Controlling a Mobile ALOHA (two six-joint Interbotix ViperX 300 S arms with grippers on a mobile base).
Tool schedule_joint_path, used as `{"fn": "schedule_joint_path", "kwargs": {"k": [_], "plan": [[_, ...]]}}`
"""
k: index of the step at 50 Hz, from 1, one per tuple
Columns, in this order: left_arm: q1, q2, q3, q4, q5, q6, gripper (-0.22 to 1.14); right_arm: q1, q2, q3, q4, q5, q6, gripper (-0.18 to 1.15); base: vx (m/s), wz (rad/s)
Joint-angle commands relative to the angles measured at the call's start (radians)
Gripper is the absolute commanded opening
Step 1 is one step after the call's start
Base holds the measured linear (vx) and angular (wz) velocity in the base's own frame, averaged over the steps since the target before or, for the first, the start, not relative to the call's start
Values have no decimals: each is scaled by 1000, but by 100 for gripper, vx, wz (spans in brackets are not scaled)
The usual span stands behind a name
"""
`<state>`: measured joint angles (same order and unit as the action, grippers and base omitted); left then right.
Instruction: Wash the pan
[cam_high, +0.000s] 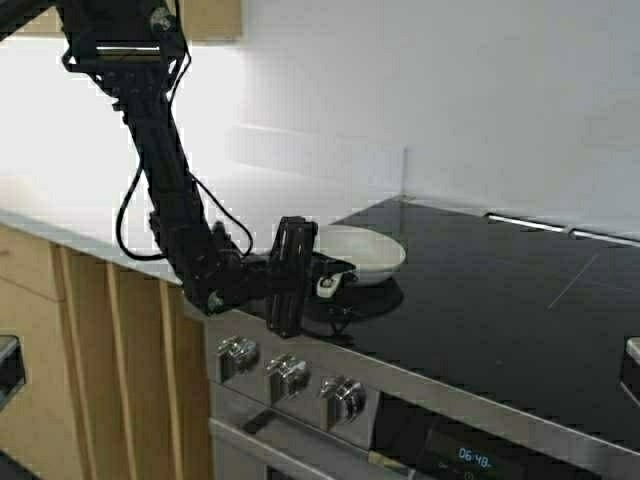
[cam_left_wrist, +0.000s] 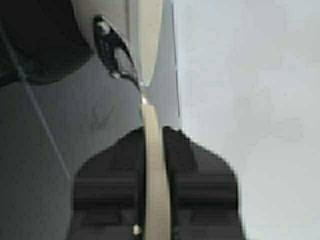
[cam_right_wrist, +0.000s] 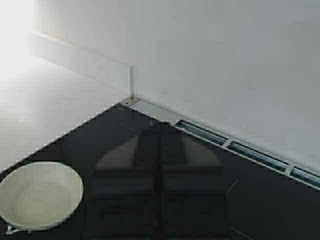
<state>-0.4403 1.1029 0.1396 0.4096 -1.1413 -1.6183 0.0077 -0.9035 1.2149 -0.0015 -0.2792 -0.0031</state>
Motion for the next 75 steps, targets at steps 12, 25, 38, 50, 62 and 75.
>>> {"fn": "schedule_joint_path", "kwargs": {"k": [12, 25, 38, 50, 62, 75], "plan": [[-8, -169, 195, -31, -77, 31, 3, 2, 5, -17, -2, -3, 3, 7, 0, -1], [-8, -279, 345, -34, -155, 71, 3, 2, 6, -14, -2, -3, 5, 7, 0, 2], [-8, -350, 434, -37, -222, 72, 3, 2, 8, -18, -2, -5, 8, 7, -1, 17], [-8, -387, 474, -38, -247, 75, 3, 2, 8, -15, 0, -5, 8, 7, 0, 38], [-6, -419, 485, -44, -247, 75, 3, 2, 6, -15, 0, -5, 14, 7, 1, 56], [-8, -411, 494, -43, -245, 91, 3, 2, 14, -14, 0, -3, 57, 7, 1, 64]]}}
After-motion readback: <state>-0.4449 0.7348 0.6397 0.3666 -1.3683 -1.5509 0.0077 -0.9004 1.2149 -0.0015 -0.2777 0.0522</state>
